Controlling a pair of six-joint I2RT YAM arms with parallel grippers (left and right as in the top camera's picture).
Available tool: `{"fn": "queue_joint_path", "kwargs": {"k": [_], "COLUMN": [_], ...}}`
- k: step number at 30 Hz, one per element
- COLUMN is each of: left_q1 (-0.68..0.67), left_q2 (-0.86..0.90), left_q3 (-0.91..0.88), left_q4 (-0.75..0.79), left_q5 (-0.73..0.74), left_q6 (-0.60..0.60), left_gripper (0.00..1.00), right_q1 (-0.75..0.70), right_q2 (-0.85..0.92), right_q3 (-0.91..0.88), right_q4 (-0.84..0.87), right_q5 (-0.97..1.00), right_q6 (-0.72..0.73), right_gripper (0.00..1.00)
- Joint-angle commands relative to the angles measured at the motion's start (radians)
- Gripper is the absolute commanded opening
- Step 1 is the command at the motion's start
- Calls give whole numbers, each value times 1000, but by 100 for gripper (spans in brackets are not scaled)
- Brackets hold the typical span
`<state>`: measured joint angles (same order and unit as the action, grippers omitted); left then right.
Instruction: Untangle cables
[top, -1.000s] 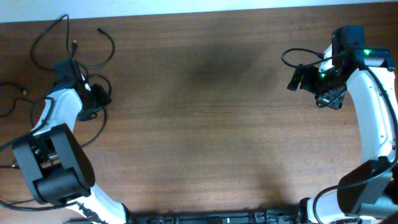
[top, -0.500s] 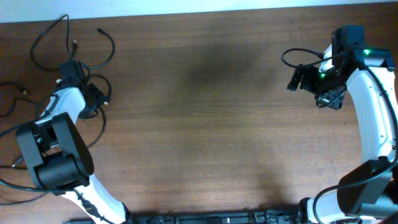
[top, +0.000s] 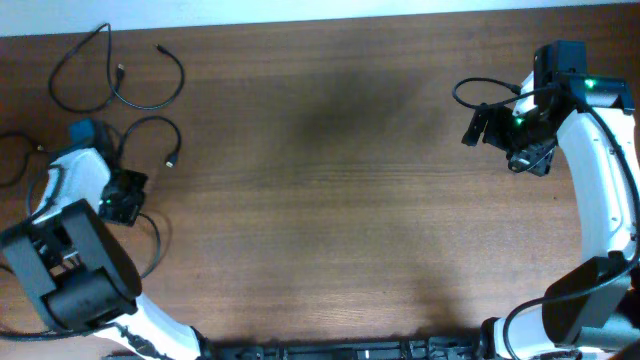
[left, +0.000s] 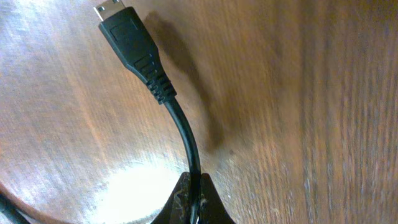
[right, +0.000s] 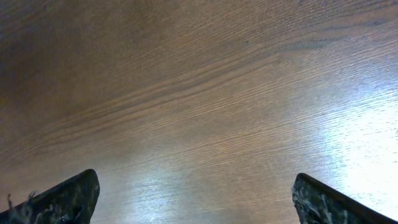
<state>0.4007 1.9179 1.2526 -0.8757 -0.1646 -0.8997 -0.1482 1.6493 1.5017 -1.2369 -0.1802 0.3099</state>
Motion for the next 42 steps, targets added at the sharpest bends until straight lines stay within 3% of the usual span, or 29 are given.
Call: {"fn": "queue_joint_path", "kwargs": {"k": [1, 5, 6, 7, 8, 12, 15, 17, 22, 26, 34, 36, 37, 39, 42], "left_q1": [103, 256, 273, 284, 290, 304, 351, 405, 563, 611, 648, 648, 648, 648, 648], "left_q2": [-32, -32, -32, -33, -34, -123, -167, -166, -166, -166, -166, -166, -166, -166, -166], "left_q3": [-6, -6, -2, 13, 56, 189, 190, 162, 35, -55, -216, -241, -254, -261, -261], "left_q4": [-7, -1, 0, 3, 0, -54, -93, -122, -106, -101, 44, 72, 96, 114, 121], "left_q5": [83, 146, 160, 174, 181, 151, -52, -176, -172, -122, -109, -109, -109, -109, -112], "left_q6": [-58, -56, -48, -5, 95, 131, 130, 127, -45, -187, -214, -214, -213, -197, -183], "left_gripper": [0, 2, 10, 45, 63, 75, 95, 96, 99, 99, 99, 93, 80, 66, 61], "right_q1": [-3, -3, -3, -3, -3, -3, -3, -3, -3, -3, -3, -3, -3, -3, -3], "right_q2": [-6, -6, -6, -6, -6, -6, -6, -6, -6, -6, -6, -6, -6, -6, -6], "right_q3": [8, 8, 8, 8, 8, 8, 8, 8, 8, 8, 8, 8, 8, 8, 8], "right_q4": [-1, -1, -1, -1, -1, -1, -1, -1, -1, -1, -1, -1, -1, -1, -1], "right_q5": [12, 13, 12, 13, 13, 13, 13, 13, 13, 13, 13, 12, 13, 13, 13], "right_q6": [-7, -6, -6, -6, -6, -6, -6, -6, -6, -6, -6, -6, -6, -6, -6], "right_gripper": [98, 98, 98, 98, 98, 98, 98, 98, 98, 98, 98, 98, 98, 98, 98]}}
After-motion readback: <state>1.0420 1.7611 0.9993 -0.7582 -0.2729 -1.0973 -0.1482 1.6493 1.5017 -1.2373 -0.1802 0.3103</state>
